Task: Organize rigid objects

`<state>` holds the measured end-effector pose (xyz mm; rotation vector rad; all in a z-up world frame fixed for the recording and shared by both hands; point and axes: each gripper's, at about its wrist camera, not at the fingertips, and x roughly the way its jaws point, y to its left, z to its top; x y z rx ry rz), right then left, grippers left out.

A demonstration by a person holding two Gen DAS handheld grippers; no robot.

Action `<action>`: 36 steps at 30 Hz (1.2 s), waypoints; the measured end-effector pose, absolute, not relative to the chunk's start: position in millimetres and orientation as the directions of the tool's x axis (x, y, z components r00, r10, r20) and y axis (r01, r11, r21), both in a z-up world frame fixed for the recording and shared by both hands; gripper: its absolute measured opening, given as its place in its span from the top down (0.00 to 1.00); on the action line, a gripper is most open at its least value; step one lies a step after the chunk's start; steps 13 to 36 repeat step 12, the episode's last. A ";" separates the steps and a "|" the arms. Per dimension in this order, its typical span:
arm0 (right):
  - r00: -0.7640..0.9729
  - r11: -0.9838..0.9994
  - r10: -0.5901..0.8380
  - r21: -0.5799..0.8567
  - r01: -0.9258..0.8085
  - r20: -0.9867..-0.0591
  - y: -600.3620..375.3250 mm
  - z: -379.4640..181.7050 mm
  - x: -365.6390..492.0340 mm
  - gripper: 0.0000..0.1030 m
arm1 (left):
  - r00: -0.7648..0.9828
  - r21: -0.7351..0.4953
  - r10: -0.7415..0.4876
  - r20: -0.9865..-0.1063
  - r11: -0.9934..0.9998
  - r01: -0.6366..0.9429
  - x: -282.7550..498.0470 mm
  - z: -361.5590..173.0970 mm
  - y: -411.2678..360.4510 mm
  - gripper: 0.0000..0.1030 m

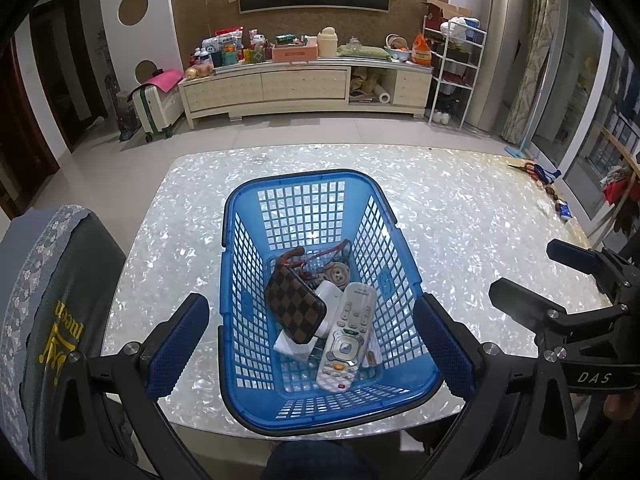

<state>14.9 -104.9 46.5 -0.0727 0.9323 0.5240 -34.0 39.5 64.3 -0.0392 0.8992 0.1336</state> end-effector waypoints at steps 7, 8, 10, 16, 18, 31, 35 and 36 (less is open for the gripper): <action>0.477 0.875 0.395 0.162 -0.457 -0.785 -104.6 45.6 15.1 0.00 | 0.608 0.029 0.105 -0.787 0.991 -0.133 -32.8 63.1 40.3 0.00; 0.478 0.876 0.393 0.161 -0.454 -0.786 -104.7 45.5 15.0 0.00 | 0.607 0.032 0.107 -0.788 0.991 -0.133 -32.4 62.8 39.9 0.00; 0.477 0.876 0.393 0.164 -0.453 -0.786 -105.2 45.1 15.4 0.00 | 0.606 0.037 0.112 -0.788 0.990 -0.134 -32.2 62.6 39.3 0.00; 0.473 0.876 0.397 0.170 -0.452 -0.787 -105.4 44.3 15.7 0.00 | 0.608 0.036 0.111 -0.786 0.990 -0.135 -32.4 62.5 39.5 0.01; 0.473 0.876 0.397 0.170 -0.452 -0.787 -105.4 44.3 15.7 0.00 | 0.608 0.036 0.111 -0.786 0.990 -0.135 -32.4 62.5 39.5 0.01; 0.473 0.876 0.397 0.170 -0.452 -0.787 -105.4 44.3 15.7 0.00 | 0.608 0.036 0.111 -0.786 0.990 -0.135 -32.4 62.5 39.5 0.01; 0.473 0.876 0.397 0.170 -0.452 -0.787 -105.4 44.3 15.7 0.00 | 0.608 0.036 0.111 -0.786 0.990 -0.135 -32.4 62.5 39.5 0.01; 0.473 0.876 0.397 0.170 -0.452 -0.787 -105.4 44.3 15.7 0.00 | 0.608 0.036 0.111 -0.786 0.990 -0.135 -32.4 62.5 39.5 0.01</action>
